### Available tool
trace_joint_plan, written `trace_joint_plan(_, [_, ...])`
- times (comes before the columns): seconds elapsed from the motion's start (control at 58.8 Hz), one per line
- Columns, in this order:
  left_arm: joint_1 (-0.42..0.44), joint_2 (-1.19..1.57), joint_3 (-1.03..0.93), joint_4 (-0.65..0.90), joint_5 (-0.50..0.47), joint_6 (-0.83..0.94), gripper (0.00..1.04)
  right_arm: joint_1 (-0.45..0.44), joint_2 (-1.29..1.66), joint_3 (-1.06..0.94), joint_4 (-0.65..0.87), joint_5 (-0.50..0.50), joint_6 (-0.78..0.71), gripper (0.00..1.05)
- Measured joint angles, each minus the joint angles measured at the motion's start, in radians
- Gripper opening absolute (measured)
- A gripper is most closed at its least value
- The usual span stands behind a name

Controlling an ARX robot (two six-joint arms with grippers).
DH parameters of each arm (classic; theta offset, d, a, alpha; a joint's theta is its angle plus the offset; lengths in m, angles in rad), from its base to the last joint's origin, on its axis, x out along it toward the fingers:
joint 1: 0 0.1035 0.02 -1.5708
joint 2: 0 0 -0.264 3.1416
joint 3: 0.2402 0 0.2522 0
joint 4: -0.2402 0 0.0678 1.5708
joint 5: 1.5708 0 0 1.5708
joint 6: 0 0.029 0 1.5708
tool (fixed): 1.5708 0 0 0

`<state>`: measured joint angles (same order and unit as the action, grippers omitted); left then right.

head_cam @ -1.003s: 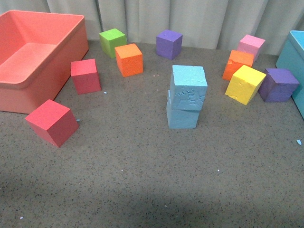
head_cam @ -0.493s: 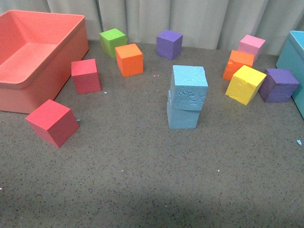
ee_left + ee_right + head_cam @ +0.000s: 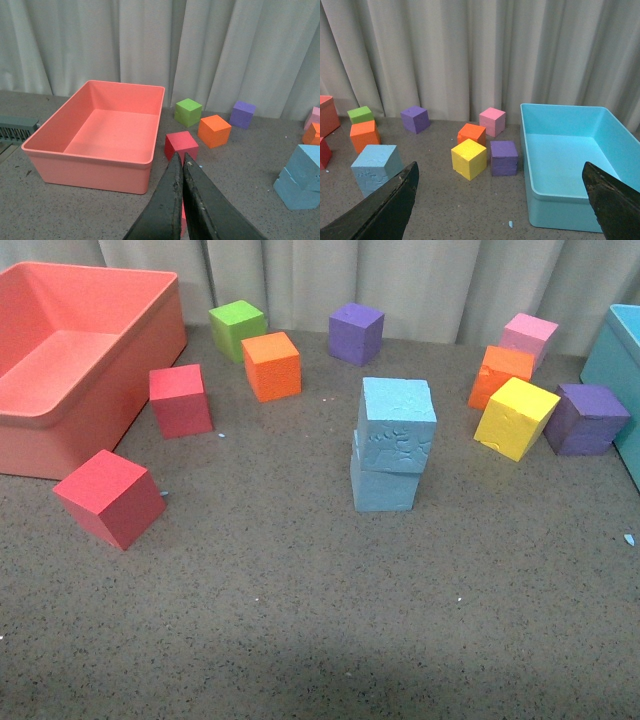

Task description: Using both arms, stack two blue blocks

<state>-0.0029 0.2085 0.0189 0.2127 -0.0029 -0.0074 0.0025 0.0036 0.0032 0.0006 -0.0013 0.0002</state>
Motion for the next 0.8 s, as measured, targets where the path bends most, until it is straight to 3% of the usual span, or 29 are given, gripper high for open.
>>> trace_joint_plan(0.102, [0.0, -0.036, 0.0, -0.037, 0.0, 0.0, 0.04, 0.0, 0.0, 0.0, 0.0, 0.0, 0.0, 0.95])
trace_joint_plan(0.17, [0.0, -0.162, 0.0, -0.191, 0.002, 0.0, 0.04, 0.0, 0.0, 0.0, 0.0, 0.0, 0.0, 0.95])
trace_joint_plan(0.289, [0.0, -0.203, 0.0, -0.21, 0.003, 0.0, 0.04, 0.0, 0.0, 0.0, 0.0, 0.0, 0.0, 0.95])
trace_joint_plan(0.374, [0.0, -0.203, 0.0, -0.211, 0.002, 0.0, 0.23, 0.0, 0.0, 0.0, 0.0, 0.0, 0.0, 0.95])
trace_joint_plan(0.799, [0.0, -0.204, 0.0, -0.211, 0.002, 0.0, 0.97, 0.0, 0.0, 0.0, 0.0, 0.0, 0.0, 0.95])
